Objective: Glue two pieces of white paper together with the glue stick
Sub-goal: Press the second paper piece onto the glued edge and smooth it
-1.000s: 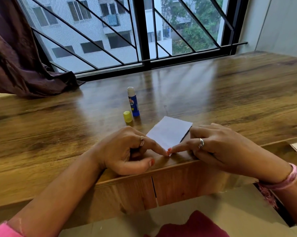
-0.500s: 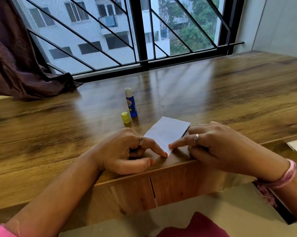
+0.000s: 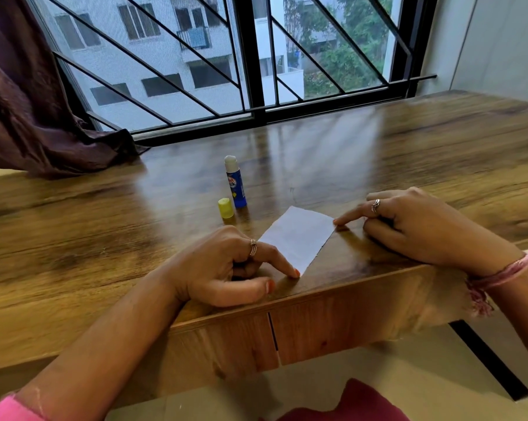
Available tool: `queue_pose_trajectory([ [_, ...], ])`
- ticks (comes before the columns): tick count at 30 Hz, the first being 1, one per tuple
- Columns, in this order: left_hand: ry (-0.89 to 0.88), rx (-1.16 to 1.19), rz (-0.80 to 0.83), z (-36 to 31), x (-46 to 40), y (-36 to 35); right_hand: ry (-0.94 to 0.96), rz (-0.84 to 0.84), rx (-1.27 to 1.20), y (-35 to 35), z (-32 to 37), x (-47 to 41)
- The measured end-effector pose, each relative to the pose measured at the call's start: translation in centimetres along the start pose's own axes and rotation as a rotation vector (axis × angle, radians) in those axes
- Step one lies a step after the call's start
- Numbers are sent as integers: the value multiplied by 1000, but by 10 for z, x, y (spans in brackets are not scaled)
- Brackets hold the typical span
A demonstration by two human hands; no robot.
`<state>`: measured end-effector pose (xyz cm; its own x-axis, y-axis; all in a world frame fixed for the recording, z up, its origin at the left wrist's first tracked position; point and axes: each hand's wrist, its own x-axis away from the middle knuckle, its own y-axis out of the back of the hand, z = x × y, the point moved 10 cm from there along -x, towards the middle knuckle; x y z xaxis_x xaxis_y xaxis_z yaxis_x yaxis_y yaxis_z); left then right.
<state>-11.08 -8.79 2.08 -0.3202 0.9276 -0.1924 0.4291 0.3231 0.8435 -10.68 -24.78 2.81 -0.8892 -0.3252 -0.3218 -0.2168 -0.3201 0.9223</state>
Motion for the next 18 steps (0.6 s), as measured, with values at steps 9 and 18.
queue_pose_trajectory([
  [9, -10, 17, -2, -1, 0, -1, -8, -33, -112, -4, -6, -1],
  [18, 37, 25, -16, 5, 0, 1, -15, 84, -98, -13, -6, -2],
])
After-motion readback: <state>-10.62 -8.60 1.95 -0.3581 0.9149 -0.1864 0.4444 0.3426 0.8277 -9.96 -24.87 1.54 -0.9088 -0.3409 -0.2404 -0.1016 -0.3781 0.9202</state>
